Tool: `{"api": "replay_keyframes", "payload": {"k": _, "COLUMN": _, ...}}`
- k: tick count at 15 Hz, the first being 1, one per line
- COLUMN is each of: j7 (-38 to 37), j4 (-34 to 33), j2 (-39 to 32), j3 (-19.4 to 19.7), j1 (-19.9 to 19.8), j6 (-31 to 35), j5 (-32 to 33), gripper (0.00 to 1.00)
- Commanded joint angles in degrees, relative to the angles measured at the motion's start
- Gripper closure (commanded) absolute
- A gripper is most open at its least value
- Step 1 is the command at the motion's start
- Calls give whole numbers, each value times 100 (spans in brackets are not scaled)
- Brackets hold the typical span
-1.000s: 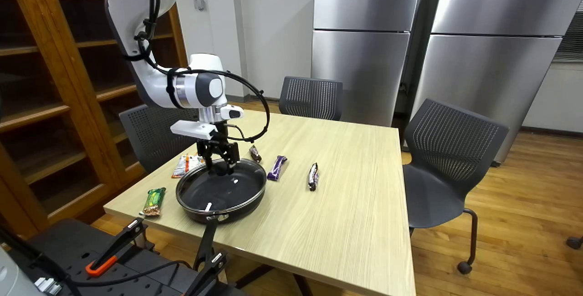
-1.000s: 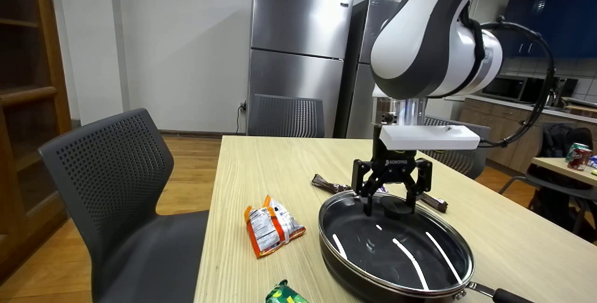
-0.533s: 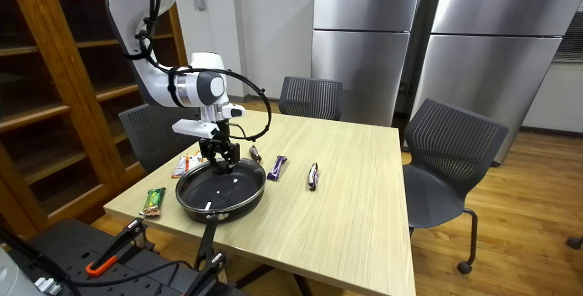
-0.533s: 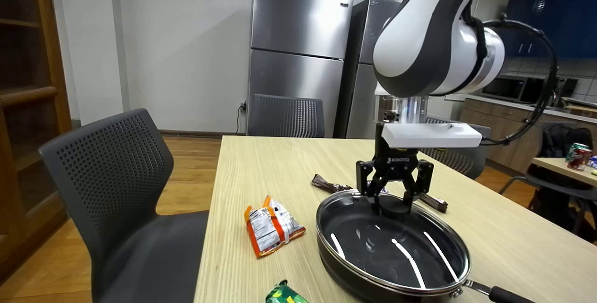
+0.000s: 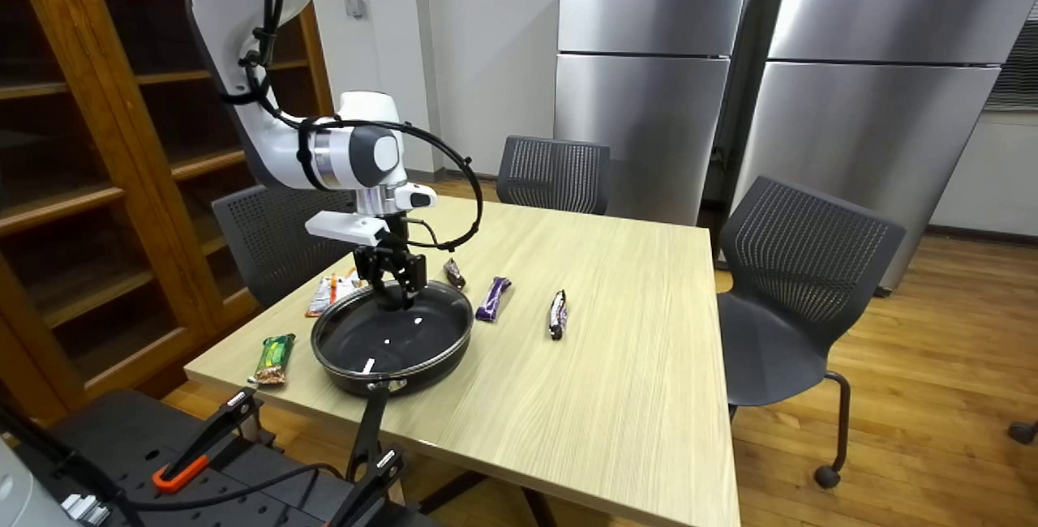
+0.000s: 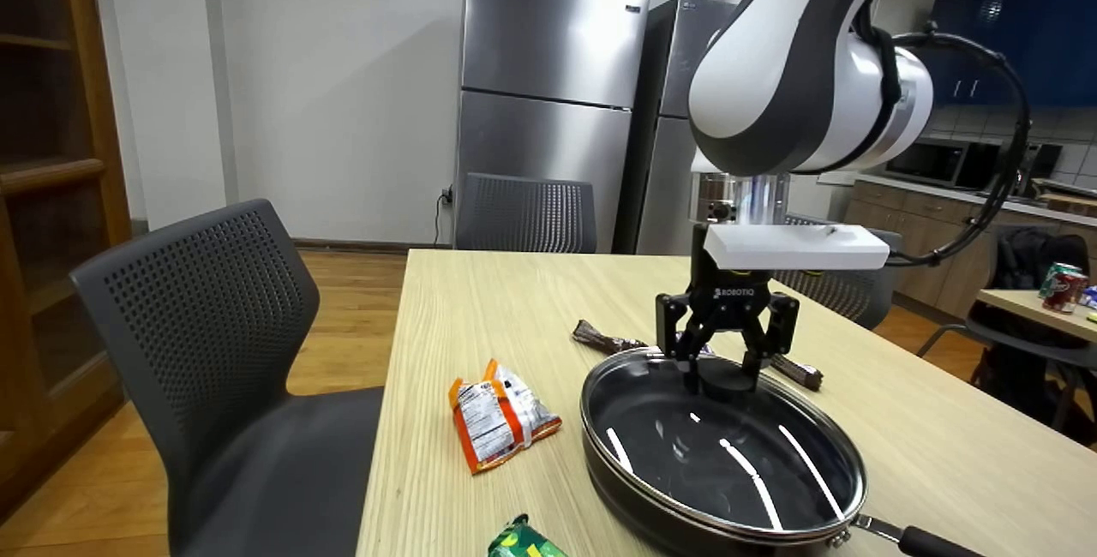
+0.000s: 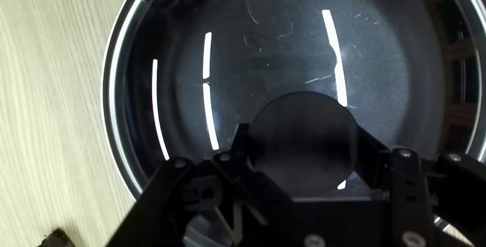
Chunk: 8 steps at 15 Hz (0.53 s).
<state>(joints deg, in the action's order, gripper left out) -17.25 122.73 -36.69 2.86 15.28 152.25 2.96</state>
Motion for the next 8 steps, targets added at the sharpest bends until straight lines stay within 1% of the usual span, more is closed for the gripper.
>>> {"api": "replay_keyframes", "payload": {"k": 1, "j7": 112, "j4": 426, "j2": 592, "j3": -123, "j1": -159, "j6": 39, "j5": -83, "gripper": 62}}
{"api": "replay_keyframes", "payload": {"k": 4, "j7": 98, "j4": 573, "j2": 780, "j3": -120, "j1": -207, "j6": 114, "j5": -117, "gripper": 62}}
{"api": "replay_keyframes", "payload": {"k": 8, "j7": 140, "j4": 665, "j2": 982, "j3": -125, "j1": -384, "j6": 127, "j5": -227, "gripper": 62}}
